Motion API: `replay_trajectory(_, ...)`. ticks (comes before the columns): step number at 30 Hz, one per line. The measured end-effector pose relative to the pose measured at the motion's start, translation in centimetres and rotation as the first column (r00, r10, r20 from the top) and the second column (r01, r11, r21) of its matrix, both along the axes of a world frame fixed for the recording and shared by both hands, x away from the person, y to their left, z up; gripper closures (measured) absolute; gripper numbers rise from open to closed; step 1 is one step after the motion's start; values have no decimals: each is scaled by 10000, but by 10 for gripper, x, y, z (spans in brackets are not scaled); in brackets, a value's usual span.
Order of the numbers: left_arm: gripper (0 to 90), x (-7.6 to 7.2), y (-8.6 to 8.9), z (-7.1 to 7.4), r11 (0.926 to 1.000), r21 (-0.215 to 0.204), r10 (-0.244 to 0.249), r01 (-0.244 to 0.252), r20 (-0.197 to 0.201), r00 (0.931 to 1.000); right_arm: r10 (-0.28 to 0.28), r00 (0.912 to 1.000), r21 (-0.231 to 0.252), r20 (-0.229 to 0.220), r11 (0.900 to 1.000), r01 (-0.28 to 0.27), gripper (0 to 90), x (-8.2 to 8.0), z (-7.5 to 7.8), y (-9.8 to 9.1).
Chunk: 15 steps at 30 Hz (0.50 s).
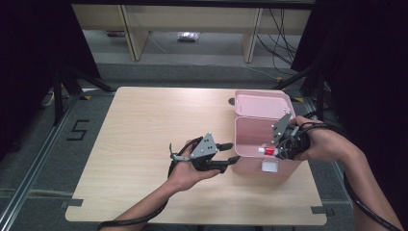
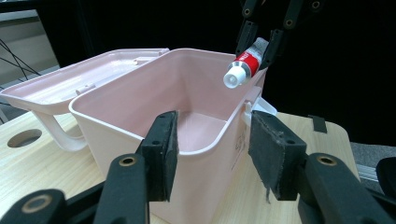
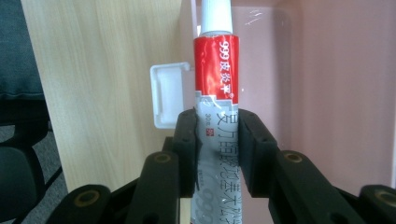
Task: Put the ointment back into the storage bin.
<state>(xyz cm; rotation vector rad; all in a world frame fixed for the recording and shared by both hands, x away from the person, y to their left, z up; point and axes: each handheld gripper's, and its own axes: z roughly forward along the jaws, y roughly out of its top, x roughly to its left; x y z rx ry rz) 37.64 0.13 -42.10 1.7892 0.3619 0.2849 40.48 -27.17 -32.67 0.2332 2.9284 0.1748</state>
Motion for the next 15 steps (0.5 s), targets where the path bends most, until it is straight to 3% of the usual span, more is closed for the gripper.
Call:
replay_trajectory(2, 516, 0, 0, 0, 10000, 3, 4, -4, -11, 10000, -265, 9996, 7, -46, 9996, 265, 717, -1, 0, 0)
replay_trajectory(3, 516, 0, 0, 0, 10000, -6, 9, -9, -19, 10000, 96, 9999, 162, -41, 9998, -96, 717, 3, -1, 0)
replay_trajectory(5, 516, 0, 0, 1, 10000, 5, -2, 2, -1, 10000, 265, 9996, 159, -3, 9995, -265, 717, 4, -1, 0)
replay_trajectory(12, 514, 0, 0, 0, 10000, 2, 4, -4, -12, 10000, 411, 9991, 58, -76, 9991, -410, 717, 8, -4, 1)
replay_trajectory(15, 514, 0, 0, 0, 10000, -15, 16, -16, -20, 10000, -77, 9998, -210, -201, 9998, 72, 716, 7, -4, 1)
